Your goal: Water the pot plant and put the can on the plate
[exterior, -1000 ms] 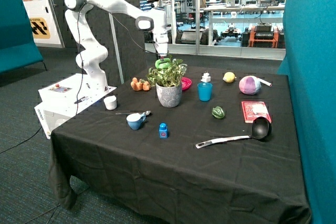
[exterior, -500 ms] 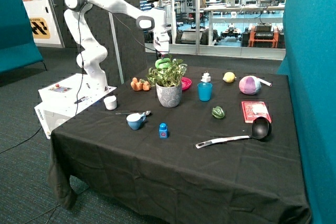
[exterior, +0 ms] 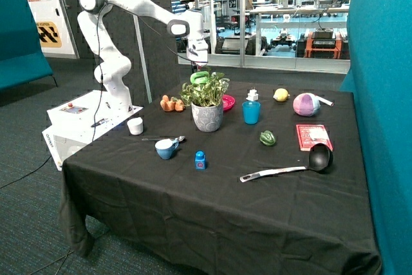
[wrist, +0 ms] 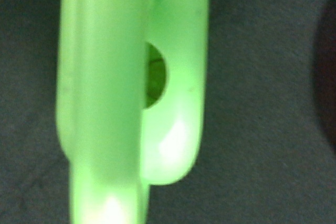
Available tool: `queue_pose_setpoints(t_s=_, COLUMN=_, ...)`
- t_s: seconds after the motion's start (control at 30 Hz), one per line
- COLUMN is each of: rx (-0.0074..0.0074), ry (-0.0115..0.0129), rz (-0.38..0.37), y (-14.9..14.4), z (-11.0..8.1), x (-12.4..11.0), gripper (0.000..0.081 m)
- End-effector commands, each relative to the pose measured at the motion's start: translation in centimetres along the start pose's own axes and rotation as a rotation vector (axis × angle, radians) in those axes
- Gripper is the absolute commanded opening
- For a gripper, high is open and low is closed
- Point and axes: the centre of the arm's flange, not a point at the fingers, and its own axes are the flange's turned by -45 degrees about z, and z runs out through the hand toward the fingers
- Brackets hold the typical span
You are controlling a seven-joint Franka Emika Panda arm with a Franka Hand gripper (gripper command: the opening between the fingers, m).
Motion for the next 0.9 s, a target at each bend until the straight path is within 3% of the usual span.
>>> queue_pose_setpoints(t_s=0.0, rx=0.0, ry=0.0015, rz=-0.054, y=-2.0, z=0.0, x=0.7, gripper=0.0375)
queue_pose_setpoints(t_s=0.3, rx=0.0, ry=0.0015, rz=-0.086, y=-3.3, z=-0.1, x=1.4, gripper=0.041)
queue_pose_setpoints(t_s=0.67, rx=0.0, ry=0.0015, rz=-0.103, y=-4.9, z=0.0, x=2.2, gripper=0.0324)
queue_pose_setpoints(t_s=0.87, rx=0.0, ry=0.0015, rz=-0.07, y=-5.1, z=0.3, x=2.0, gripper=0.0361)
